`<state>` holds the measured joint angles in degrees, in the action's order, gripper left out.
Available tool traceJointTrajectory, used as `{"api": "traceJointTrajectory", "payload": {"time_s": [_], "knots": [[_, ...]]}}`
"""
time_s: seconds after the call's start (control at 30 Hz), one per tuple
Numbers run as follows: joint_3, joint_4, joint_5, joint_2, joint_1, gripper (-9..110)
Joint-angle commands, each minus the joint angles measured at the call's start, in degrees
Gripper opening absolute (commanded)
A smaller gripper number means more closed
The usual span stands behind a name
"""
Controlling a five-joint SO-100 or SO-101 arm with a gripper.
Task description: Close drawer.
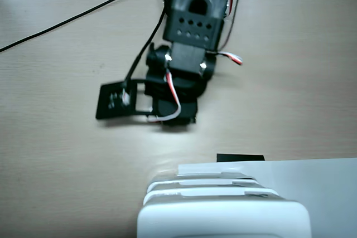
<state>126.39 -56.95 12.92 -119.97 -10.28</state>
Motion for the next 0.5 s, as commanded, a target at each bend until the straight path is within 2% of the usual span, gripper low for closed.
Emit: {"api": "traceJointTrajectory", "payload": {"time_s": [0.0,0.47], "knots": [[2.37,-0.26,1.14,-4.83,-2.02,0],[6.50,-2.55,0.88,-9.84,-1.58,0]]}}
